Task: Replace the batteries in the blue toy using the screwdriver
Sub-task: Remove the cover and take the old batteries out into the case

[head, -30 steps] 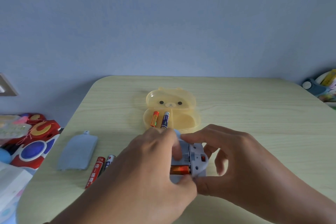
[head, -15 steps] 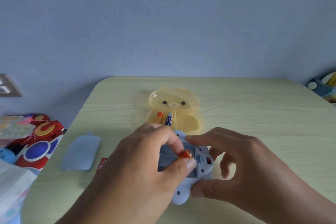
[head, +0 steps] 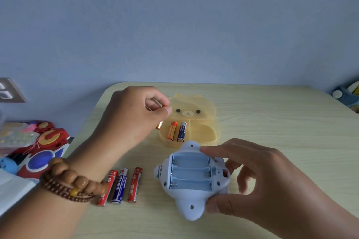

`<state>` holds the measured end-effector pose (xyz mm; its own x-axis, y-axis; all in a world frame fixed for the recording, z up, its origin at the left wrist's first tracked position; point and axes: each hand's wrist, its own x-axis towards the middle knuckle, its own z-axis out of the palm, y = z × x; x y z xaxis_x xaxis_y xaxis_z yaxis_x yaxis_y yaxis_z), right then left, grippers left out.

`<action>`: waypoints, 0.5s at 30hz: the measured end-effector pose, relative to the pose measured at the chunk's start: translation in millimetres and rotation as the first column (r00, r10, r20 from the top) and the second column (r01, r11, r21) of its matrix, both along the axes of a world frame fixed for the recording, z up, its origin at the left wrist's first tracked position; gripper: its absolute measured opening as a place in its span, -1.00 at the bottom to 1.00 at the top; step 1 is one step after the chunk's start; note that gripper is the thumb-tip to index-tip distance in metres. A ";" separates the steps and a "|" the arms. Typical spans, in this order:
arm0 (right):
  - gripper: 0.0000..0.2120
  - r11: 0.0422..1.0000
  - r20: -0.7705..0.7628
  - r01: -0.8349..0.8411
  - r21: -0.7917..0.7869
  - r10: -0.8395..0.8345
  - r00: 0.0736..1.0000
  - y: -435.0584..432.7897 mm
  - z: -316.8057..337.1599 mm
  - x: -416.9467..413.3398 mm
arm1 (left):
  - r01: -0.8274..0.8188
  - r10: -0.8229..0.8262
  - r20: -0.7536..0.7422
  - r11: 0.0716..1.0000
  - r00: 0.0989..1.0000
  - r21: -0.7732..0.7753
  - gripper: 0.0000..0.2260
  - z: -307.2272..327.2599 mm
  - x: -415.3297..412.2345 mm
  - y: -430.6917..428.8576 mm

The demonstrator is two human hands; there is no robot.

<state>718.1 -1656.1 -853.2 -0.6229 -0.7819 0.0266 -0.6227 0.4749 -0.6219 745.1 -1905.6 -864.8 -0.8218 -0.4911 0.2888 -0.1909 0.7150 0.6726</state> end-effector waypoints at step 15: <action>-0.36 1.000 0.019 0.012 0.015 -0.012 1.000 -1.2 -0.3 -1.6 | 0.056 -0.050 0.130 0.998 0.990 -0.037 -0.87 -14.9 -10.3 4.4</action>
